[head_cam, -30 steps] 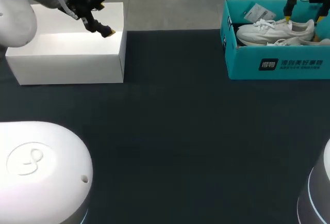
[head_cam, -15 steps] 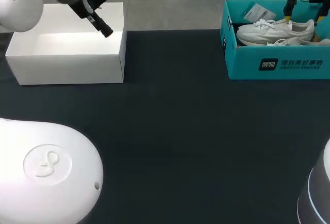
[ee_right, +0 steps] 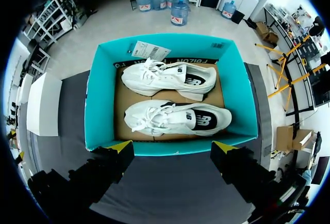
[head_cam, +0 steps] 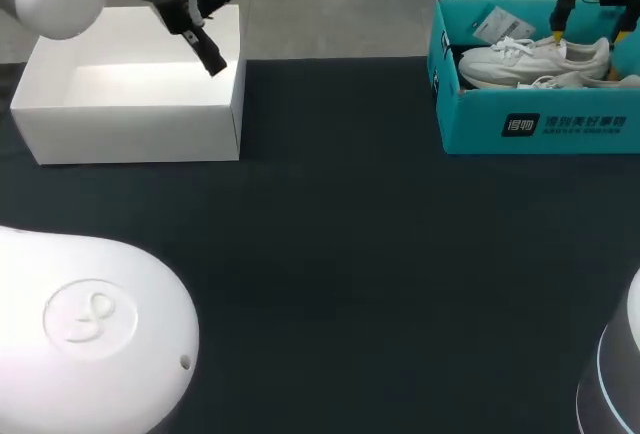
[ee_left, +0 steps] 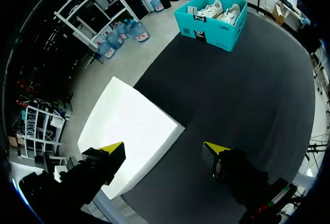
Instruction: Take the shoe out of the shoebox, open the shoe tongue, remove and reinsert the insole, then place the shoe into the shoebox
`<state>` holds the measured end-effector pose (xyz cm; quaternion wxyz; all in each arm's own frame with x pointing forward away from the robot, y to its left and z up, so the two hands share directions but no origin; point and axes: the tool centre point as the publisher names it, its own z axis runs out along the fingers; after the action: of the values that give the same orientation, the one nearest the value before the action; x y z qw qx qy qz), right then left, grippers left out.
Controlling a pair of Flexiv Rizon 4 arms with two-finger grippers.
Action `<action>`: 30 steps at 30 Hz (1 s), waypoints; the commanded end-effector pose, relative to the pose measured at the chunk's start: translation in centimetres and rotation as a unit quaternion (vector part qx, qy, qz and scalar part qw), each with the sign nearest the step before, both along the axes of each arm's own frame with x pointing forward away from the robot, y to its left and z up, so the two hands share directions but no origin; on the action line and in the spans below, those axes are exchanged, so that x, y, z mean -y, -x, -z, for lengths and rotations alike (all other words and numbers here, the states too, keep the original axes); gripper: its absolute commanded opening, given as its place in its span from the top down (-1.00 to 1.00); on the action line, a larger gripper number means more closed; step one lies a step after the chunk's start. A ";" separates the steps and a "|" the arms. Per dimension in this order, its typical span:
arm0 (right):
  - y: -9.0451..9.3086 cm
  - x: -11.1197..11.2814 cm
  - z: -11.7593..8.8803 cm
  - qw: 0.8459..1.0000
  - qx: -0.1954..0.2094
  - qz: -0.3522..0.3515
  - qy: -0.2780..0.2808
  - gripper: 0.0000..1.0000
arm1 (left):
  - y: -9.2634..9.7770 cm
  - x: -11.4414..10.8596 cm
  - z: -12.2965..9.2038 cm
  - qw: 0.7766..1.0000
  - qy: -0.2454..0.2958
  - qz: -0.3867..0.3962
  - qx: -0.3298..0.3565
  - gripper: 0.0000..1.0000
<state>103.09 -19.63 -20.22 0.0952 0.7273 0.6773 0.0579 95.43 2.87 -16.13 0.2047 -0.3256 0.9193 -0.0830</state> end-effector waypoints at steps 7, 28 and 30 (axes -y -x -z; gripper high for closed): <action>0.8 0.5 -0.6 1.000 -0.012 0.020 0.002 -1.00 | -2.3 -2.6 1.8 0.970 0.052 -0.211 -0.106 -1.00; 5.8 0.3 0.3 0.999 -0.022 0.044 -0.011 -1.00 | -2.3 -5.5 4.1 0.923 0.118 -0.350 -0.107 -1.00; 6.1 0.4 0.3 0.999 -0.024 0.046 -0.012 -1.00 | -2.5 -6.0 4.3 0.917 0.120 -0.364 -0.112 -1.00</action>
<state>97.80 -19.77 -20.51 0.0696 0.7599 0.6452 0.0376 98.03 8.39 -20.29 0.0784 -0.6630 0.7409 -0.0727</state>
